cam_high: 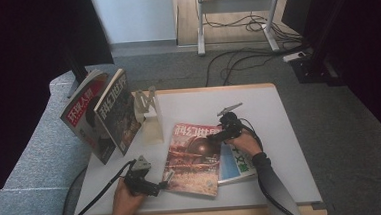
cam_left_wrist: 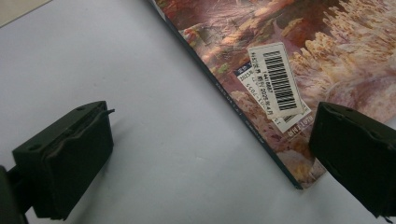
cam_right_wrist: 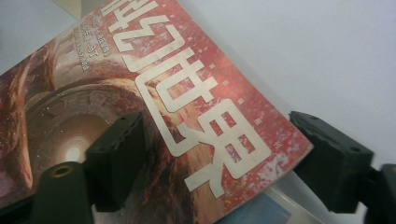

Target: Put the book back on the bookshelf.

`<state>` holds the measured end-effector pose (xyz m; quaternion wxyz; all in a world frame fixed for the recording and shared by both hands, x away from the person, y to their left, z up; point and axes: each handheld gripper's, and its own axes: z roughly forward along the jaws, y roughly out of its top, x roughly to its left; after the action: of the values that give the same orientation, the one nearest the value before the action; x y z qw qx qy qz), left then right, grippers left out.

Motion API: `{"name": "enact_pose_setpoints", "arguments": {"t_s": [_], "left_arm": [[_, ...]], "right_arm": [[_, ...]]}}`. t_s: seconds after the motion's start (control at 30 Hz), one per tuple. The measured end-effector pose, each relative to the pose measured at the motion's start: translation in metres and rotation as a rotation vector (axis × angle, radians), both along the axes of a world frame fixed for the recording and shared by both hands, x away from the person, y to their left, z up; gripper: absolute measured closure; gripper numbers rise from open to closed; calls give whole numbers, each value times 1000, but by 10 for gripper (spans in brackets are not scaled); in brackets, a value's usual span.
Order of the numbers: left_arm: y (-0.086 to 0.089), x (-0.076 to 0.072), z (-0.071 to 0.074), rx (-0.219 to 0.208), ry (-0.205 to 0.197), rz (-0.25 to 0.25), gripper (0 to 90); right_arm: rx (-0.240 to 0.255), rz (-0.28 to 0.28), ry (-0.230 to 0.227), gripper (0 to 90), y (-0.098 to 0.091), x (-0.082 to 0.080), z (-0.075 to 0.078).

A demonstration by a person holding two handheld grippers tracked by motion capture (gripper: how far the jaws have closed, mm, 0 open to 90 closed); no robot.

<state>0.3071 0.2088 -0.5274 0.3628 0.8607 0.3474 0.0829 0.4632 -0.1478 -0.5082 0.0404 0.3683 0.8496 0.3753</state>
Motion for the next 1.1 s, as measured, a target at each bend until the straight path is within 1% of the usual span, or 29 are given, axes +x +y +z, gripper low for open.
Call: {"name": "enact_pose_setpoints", "arguments": {"t_s": [0.07, 0.1, 0.17, 0.23, 0.33, 0.43, 0.47, 0.53, 0.57, 0.6, 0.67, 0.77, 0.83, 1.03, 1.1], "left_arm": [[0, 0, 0, 0, 0, 0, 0], [0, 0, 0, 0, 0, 0, 0], [0, 0, 0, 0, 0, 0, 0], [0, 0, 0, 0, 0, 0, 0], [0, 0, 0, 0, 0, 0, 0], [0, 0, 0, 0, 0, 0, 0], [0, 0, 0, 0, 0, 0, 0], [0, 0, 0, 0, 0, -1, 0], [0, 0, 0, 1, 0, 0, 0], [0, 0, 0, 1, 0, 0, 0], [0, 0, 0, 0, -2, 1, 0], [0, 0, 0, -1, -1, 1, 0], [0, 0, 0, -1, 1, 0, 0], [1, 1, 0, -8, 6, -2, 0], [1, 1, 1, -7, 15, -5, 0]], "right_arm": [[-22, 2, -20, 287, 0, -1, 3], [-26, -1, -26, 308, -1, -1, 4], [-31, -9, -43, 379, -2, -2, 8], [-28, -17, -53, 445, -3, -2, 11], [-30, -37, -67, 569, -4, -2, 16], [-37, -45, -87, 663, -4, -3, 20], [-39, -49, -88, 691, -4, -4, 21], [-34, -53, -95, 758, -5, -5, 24], [-22, -52, -92, 776, -6, -5, 25], [-15, -49, -101, 791, -6, -6, 26], [-11, -44, -106, 807, -5, -8, 30], [-14, -37, -125, 816, -3, -11, 35], [-8, -27, -144, 821, -2, -13, 39], [-4, -13, -180, 828, 1, -20, 53], [2, -12, -189, 829, 1, -22, 57]]}}
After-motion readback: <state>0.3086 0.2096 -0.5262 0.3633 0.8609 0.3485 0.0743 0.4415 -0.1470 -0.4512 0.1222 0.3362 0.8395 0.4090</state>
